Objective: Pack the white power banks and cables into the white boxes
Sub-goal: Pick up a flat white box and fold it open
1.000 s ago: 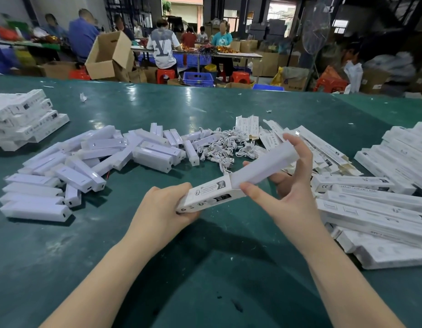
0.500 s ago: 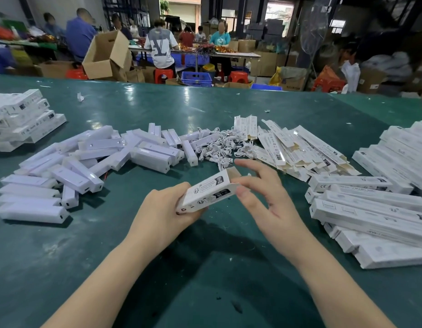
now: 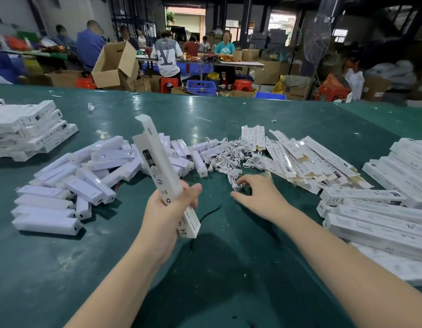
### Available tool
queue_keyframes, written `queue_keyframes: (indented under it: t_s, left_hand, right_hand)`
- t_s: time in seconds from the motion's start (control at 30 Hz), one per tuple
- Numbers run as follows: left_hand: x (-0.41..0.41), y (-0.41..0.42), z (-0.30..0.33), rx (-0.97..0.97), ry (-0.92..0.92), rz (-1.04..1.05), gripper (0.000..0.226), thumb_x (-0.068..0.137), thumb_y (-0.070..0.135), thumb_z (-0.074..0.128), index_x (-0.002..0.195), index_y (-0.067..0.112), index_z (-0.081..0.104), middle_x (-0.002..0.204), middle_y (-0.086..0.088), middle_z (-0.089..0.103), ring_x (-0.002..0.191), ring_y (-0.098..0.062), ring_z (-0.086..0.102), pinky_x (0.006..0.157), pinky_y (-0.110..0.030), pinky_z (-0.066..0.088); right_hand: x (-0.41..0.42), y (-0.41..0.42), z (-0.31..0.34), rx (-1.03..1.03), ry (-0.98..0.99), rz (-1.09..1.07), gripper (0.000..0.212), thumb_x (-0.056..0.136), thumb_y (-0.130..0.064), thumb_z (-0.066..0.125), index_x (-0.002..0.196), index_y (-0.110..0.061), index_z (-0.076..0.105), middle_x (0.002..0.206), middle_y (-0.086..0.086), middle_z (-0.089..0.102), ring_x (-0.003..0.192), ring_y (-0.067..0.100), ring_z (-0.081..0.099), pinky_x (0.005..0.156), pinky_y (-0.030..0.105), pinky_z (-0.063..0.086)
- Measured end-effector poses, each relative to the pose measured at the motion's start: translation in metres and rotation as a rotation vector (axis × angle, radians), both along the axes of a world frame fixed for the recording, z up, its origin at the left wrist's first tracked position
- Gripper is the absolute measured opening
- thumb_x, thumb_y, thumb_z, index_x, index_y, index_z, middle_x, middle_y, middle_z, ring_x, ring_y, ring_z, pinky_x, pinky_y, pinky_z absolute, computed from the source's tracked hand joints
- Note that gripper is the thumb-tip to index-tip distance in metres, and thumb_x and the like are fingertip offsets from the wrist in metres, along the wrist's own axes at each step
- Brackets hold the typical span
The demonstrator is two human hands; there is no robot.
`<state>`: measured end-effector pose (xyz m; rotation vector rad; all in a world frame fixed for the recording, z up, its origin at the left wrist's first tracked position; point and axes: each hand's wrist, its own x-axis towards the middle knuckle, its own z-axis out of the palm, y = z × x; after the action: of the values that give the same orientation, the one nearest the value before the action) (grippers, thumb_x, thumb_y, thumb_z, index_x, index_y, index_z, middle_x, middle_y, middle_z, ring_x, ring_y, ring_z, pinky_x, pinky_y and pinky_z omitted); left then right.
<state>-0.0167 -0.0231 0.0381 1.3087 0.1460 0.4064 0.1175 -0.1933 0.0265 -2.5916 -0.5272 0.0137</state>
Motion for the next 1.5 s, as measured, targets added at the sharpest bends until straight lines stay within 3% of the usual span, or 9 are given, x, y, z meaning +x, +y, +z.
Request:
queue_keyframes:
  t_s: [0.1,0.27,0.43,0.87,0.97,1.13,1.33,1.4,1.5]
  left_hand:
    - [0.001,-0.001,-0.003,0.113,0.028,0.072,0.025,0.069,0.036,0.076,0.058,0.028,0.056,0.061,0.000,0.057,0.061,-0.011,0.053,0.067,-0.028,0.041]
    - [0.002,0.001,-0.007,0.099,0.044,0.102,0.017,0.083,0.018,0.072,0.075,0.017,0.057,0.063,-0.002,0.061,0.060,-0.011,0.059,0.059,-0.018,0.049]
    - [0.004,0.000,-0.006,-0.026,0.098,0.046,0.020,0.072,0.022,0.078,0.086,0.011,0.070,0.081,0.002,0.072,0.077,-0.013,0.071,0.083,-0.036,0.056]
    - [0.008,0.004,-0.013,0.149,0.217,0.071,0.018,0.080,0.017,0.078,0.093,0.008,0.070,0.092,0.007,0.074,0.084,-0.016,0.069,0.092,-0.039,0.054]
    - [0.008,0.004,-0.014,0.226,0.225,0.063,0.017,0.079,0.014,0.078,0.082,0.008,0.062,0.071,0.003,0.070,0.071,-0.017,0.067,0.082,-0.038,0.057]
    - [0.007,0.006,-0.011,0.056,0.193,0.119,0.012,0.084,0.010,0.072,0.086,0.007,0.060,0.081,-0.003,0.075,0.078,-0.018,0.072,0.066,-0.023,0.056]
    - [0.003,0.008,-0.010,0.563,0.259,0.272,0.025,0.083,0.025,0.070,0.067,0.018,0.053,0.100,0.010,0.054,0.094,-0.010,0.053,0.074,-0.021,0.038]
    - [0.003,0.007,-0.009,0.436,0.251,0.247,0.016,0.083,0.029,0.072,0.077,0.019,0.060,0.104,0.001,0.060,0.092,-0.014,0.058,0.075,-0.025,0.042]
    - [0.004,0.001,-0.002,-0.080,0.169,-0.009,0.023,0.079,0.025,0.075,0.094,0.009,0.070,0.092,-0.009,0.074,0.086,-0.020,0.070,0.078,-0.027,0.057]
  right_hand:
    - [0.008,0.013,-0.007,-0.089,-0.145,-0.075,0.024,0.090,-0.034,0.064,0.108,-0.017,0.066,0.108,0.003,0.067,0.108,0.024,0.056,0.095,0.037,0.044]
    - [-0.001,0.020,-0.008,0.143,-0.132,-0.161,0.011,0.085,-0.010,0.060,0.090,-0.017,0.068,0.089,-0.006,0.068,0.090,0.015,0.061,0.072,0.025,0.042]
    - [-0.041,0.017,-0.001,0.553,-0.107,-0.135,0.007,0.081,-0.009,0.071,0.080,-0.017,0.073,0.074,-0.012,0.069,0.070,-0.001,0.062,0.067,0.005,0.043]
    - [-0.087,0.015,0.014,1.055,0.000,0.033,0.018,0.083,-0.002,0.073,0.080,-0.018,0.069,0.076,-0.004,0.074,0.074,0.010,0.069,0.072,0.016,0.052]
    - [-0.086,0.013,0.014,1.106,0.096,0.043,0.017,0.083,0.000,0.073,0.080,-0.016,0.070,0.074,-0.001,0.073,0.071,0.012,0.070,0.071,0.018,0.053]
    - [-0.078,0.003,0.014,1.111,0.077,-0.055,0.012,0.082,-0.003,0.074,0.081,-0.015,0.070,0.075,-0.001,0.074,0.070,0.009,0.069,0.074,0.025,0.056]
    - [-0.077,0.002,0.017,1.260,0.156,-0.003,0.017,0.083,0.002,0.071,0.080,-0.015,0.069,0.074,-0.002,0.073,0.073,0.010,0.069,0.077,0.024,0.054]
    - [-0.082,0.005,0.015,1.200,0.060,0.065,0.019,0.083,0.001,0.073,0.079,-0.018,0.069,0.077,-0.002,0.073,0.076,0.011,0.070,0.076,0.020,0.053]
    - [-0.093,0.011,0.011,1.087,-0.103,0.202,0.023,0.081,0.006,0.073,0.078,-0.017,0.068,0.081,-0.002,0.072,0.082,0.010,0.069,0.077,0.017,0.052]
